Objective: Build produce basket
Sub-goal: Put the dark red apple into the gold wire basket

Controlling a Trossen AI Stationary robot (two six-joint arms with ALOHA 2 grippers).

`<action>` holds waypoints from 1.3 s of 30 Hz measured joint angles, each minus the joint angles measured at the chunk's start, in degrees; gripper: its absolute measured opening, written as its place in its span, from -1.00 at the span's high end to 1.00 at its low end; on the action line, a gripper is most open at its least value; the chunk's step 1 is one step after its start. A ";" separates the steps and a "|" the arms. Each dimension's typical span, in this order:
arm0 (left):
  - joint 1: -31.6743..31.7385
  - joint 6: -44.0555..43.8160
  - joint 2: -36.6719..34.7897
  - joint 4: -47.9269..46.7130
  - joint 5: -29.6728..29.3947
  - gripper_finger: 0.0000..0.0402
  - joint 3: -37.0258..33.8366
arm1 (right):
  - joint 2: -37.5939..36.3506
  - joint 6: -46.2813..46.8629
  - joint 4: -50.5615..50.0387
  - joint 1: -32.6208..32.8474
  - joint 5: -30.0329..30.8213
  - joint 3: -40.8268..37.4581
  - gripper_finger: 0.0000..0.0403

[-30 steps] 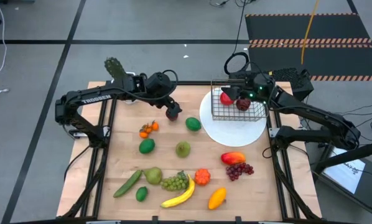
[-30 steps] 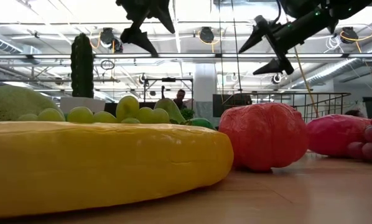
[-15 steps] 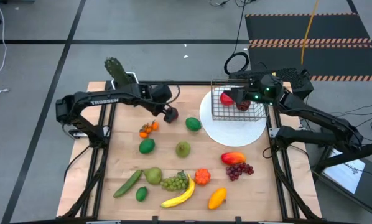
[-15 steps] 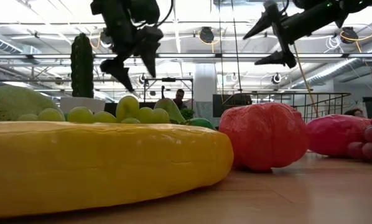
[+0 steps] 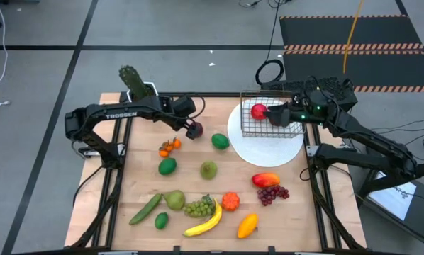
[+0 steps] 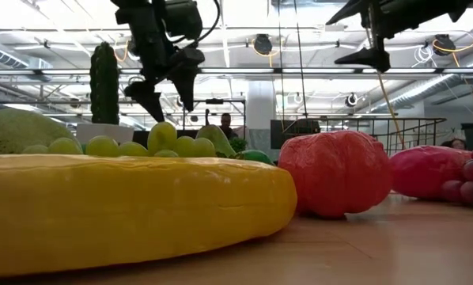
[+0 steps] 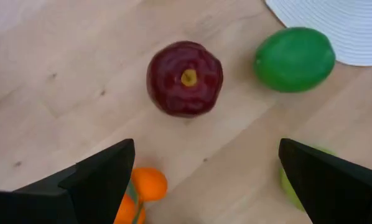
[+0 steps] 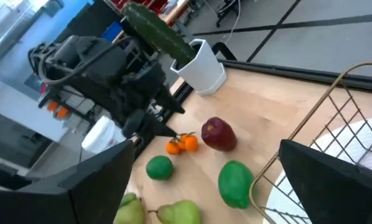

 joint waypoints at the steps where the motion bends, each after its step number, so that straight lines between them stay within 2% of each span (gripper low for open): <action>1: -0.02 -0.17 0.38 -0.23 -0.39 -0.98 -0.01 | -0.17 -0.31 -0.50 0.03 -0.56 0.00 -0.96; 10: -0.24 -2.75 4.41 1.27 -0.53 -0.98 -0.11 | -0.58 -1.84 -3.37 0.52 -8.58 -0.02 -0.96; 19: -0.13 -5.28 9.20 3.99 -1.01 -0.98 -0.11 | -1.66 -2.74 -5.33 1.74 -10.09 -0.02 -0.97; 25: -0.15 -0.97 11.37 10.02 -1.00 -0.98 -0.09 | -1.64 -2.61 -5.41 1.74 -5.58 -0.02 -0.97; 31: 0.41 0.98 13.52 11.70 -0.88 -0.98 -0.09 | -1.64 -1.64 -5.40 1.74 -0.39 -0.02 -0.97; 39: 0.60 7.96 14.25 13.55 -0.62 -0.98 -0.09 | -1.59 1.99 -5.39 1.74 5.27 -0.02 -0.97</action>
